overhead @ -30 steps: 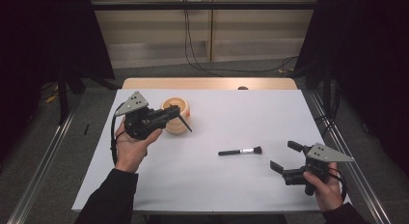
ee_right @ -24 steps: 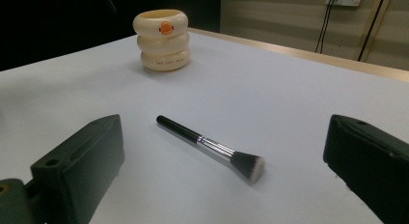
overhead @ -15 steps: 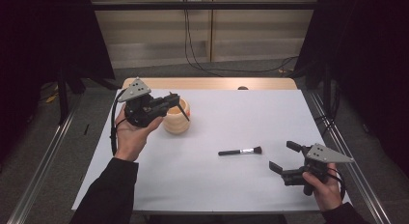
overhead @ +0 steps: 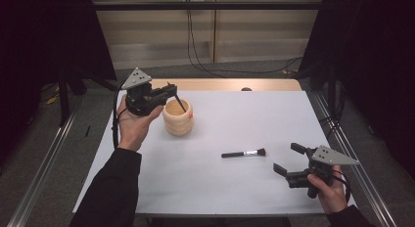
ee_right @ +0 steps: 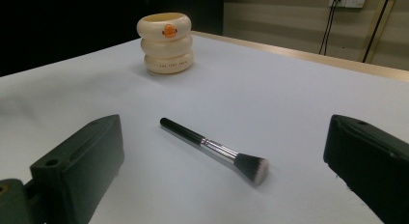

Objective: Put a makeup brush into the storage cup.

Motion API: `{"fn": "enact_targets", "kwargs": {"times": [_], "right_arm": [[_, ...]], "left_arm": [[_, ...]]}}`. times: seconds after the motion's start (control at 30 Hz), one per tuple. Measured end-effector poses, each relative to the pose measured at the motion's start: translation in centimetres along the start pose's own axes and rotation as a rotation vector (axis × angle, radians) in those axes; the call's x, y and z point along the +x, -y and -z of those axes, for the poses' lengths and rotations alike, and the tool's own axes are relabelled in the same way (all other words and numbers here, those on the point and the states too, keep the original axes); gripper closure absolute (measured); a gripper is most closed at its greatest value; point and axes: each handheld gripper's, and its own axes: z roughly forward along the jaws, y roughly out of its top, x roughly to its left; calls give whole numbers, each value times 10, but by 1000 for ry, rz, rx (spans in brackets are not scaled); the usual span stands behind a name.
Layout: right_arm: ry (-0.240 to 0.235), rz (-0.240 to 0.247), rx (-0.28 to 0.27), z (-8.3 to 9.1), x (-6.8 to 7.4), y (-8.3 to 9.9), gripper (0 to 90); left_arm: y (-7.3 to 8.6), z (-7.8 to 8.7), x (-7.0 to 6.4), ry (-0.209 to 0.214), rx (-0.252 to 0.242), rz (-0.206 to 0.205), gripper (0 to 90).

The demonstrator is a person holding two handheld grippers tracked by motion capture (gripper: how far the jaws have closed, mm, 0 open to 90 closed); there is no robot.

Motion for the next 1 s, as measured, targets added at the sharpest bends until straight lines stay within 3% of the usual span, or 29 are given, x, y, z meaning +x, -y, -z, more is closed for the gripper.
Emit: {"fn": "enact_targets", "kwargs": {"times": [0.2,0.37,1.0], "right_arm": [[-17,8,1,-1,0,0,3],[-2,-2,1,-1,0,1,1],[-16,8,-4,-2,1,1,0]], "left_arm": [[5,-11,13,-46,25,27,844],[8,-17,19,-70,41,23,844],[30,-34,26,-76,94,21,843]]}}
